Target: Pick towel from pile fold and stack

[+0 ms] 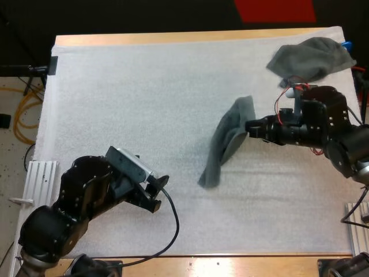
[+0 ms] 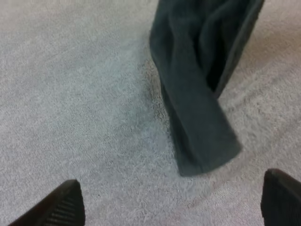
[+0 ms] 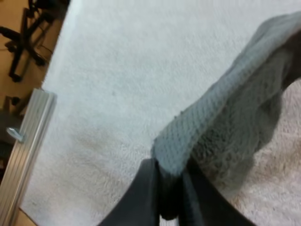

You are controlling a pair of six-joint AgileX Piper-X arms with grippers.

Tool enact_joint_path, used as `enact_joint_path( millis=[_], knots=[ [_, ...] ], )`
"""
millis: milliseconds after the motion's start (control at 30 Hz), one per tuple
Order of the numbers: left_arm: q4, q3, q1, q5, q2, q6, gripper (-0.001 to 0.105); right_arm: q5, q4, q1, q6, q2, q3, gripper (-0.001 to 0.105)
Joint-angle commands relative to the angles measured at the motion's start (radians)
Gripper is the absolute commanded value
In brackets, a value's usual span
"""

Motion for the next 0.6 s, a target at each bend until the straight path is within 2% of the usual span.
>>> enact_joint_path(
  millis=[0,133,167,433,500,567],
  knots=[
    [-0.005,-0.007,-0.002,0.002,-0.014,-0.012,0.073,0.027,-0.002,-0.003,0.0,0.004,-0.002,0.0],
    [0.006,-0.007,-0.002,0.002,-0.051,-0.012,0.073,0.241,0.001,-0.003,-0.014,-0.007,-0.016,0.0],
    [0.008,-0.007,-0.002,0.002,-0.057,-0.012,0.073,0.266,0.001,-0.003,-0.022,-0.01,-0.021,0.0],
    [0.012,-0.007,-0.002,-0.005,-0.118,-0.012,0.073,0.594,0.082,-0.003,-0.225,-0.02,-0.203,0.0],
    [0.012,-0.007,-0.002,-0.005,-0.118,-0.012,0.073,0.638,0.102,-0.003,-0.25,-0.02,-0.225,0.0],
    [0.012,-0.007,-0.002,-0.005,-0.118,-0.012,0.073,0.632,0.12,-0.003,-0.244,-0.02,-0.229,0.0]
  ],
)
